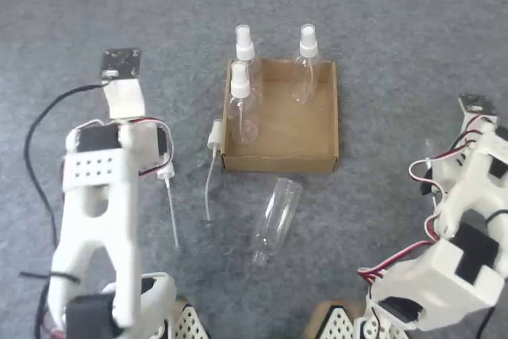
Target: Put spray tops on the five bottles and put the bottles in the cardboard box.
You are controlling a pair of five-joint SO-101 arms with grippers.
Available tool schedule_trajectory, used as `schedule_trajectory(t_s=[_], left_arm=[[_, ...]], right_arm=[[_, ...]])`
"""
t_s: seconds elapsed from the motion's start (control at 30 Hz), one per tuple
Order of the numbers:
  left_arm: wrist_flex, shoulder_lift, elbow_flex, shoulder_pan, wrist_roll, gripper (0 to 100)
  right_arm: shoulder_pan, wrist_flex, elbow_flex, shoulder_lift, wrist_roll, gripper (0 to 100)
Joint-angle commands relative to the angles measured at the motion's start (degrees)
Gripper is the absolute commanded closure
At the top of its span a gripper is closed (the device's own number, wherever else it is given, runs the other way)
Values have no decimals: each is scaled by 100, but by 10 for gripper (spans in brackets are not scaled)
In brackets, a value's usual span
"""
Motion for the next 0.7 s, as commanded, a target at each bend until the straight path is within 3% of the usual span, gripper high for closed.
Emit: schedule_trajectory(t_s=[0.0, 0.33, 0.67], left_arm=[[18, 299, -295, -35, 0, 878], [-1363, 1495, 13, -35, 176, 874], [-1459, 2541, -400, 141, 352, 878]], right_arm=[[92, -400, 220, 22, -35, 918], [92, -347, 246, 40, 114, 826], [101, -163, 246, 84, 501, 786]])
